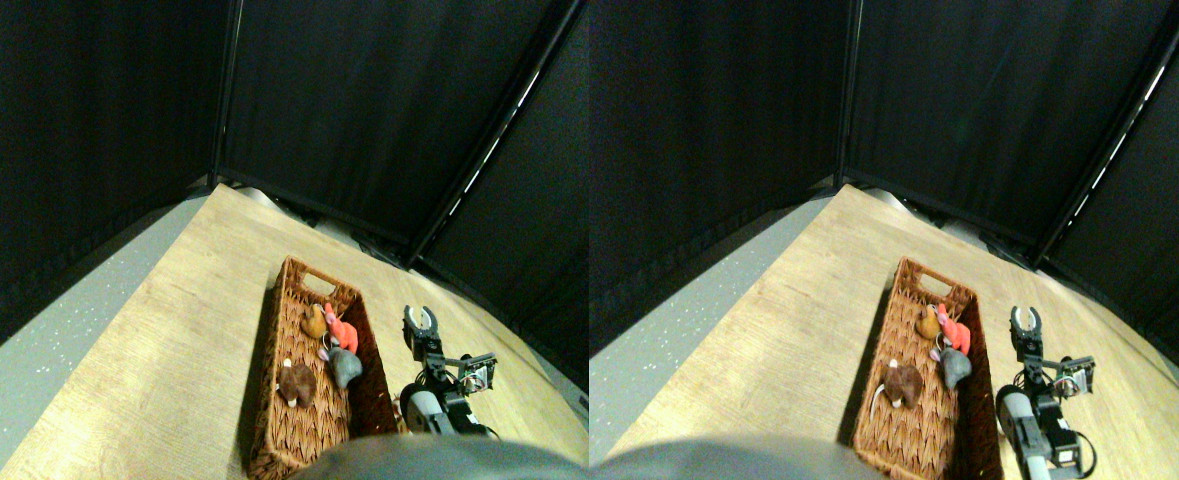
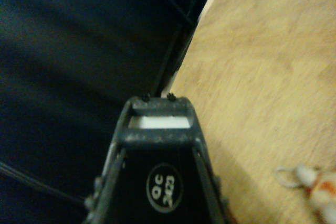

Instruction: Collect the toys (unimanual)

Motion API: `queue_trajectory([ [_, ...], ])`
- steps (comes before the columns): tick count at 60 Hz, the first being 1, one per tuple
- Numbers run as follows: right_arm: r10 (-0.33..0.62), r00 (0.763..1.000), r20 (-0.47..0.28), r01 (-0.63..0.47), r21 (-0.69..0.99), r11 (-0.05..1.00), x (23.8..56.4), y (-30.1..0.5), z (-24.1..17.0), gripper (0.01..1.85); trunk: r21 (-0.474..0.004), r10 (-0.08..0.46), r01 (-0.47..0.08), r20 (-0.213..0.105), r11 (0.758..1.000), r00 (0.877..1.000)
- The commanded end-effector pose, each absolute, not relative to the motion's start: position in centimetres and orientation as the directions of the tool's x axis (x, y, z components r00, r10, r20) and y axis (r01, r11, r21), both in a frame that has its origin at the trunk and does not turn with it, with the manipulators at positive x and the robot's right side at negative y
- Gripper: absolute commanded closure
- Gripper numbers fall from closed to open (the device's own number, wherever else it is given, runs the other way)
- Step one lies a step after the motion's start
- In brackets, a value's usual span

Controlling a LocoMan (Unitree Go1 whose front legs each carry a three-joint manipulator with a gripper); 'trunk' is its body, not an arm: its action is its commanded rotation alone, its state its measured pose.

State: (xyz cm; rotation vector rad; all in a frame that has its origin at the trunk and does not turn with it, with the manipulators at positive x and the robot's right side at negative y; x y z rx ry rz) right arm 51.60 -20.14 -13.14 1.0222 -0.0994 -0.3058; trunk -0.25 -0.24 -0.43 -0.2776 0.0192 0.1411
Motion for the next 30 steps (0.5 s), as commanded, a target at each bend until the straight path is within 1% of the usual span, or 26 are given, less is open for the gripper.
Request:
queue_trajectory([
  [1, -0.322, 0.946, 0.034, 0.150, 0.834, 0.531, 51.4, -22.3, -11.6, 1.80, -0.250, 0.096, -0.104, -0.043, 0.963, 0.994],
  [2, -0.326, 0.945, 0.041, 0.151, 0.827, 0.542, 51.3, -22.5, -11.7, 1.80, -0.248, 0.094, -0.102, -0.043, 0.963, 0.995],
  [4, -0.343, 0.938, 0.043, 0.156, 0.834, 0.529, 50.9, -23.0, -11.8, 1.80, -0.237, 0.084, -0.093, -0.047, 0.967, 0.995],
  [8, -0.329, 0.943, 0.040, 0.133, 0.864, 0.485, 50.4, -23.6, -12.1, 1.80, -0.225, 0.073, -0.082, -0.050, 0.971, 0.996],
  [12, -0.364, 0.931, 0.038, 0.157, 0.858, 0.490, 49.8, -24.2, -12.5, 1.80, -0.217, 0.064, -0.074, -0.053, 0.973, 0.997],
  [15, -0.359, 0.933, 0.034, 0.153, 0.864, 0.479, 49.6, -24.4, -12.6, 1.80, -0.214, 0.061, -0.071, -0.053, 0.974, 0.997],
  [18, -0.360, 0.933, 0.031, 0.142, 0.884, 0.445, 48.9, -25.1, -13.3, 1.80, -0.206, 0.053, -0.064, -0.059, 0.976, 0.997],
  [24, -0.352, 0.935, 0.032, 0.140, 0.882, 0.450, 48.4, -25.4, -13.8, 1.80, -0.202, 0.051, -0.062, -0.060, 0.977, 0.997],
  [28, -0.358, 0.934, 0.013, 0.155, 0.886, 0.437, 47.8, -25.9, -14.7, 1.80, -0.199, 0.049, -0.061, -0.064, 0.978, 0.997],
  [30, -0.362, 0.932, -0.010, 0.166, 0.899, 0.405, 47.5, -25.9, -15.0, 1.80, -0.199, 0.049, -0.061, -0.065, 0.978, 0.997],
])
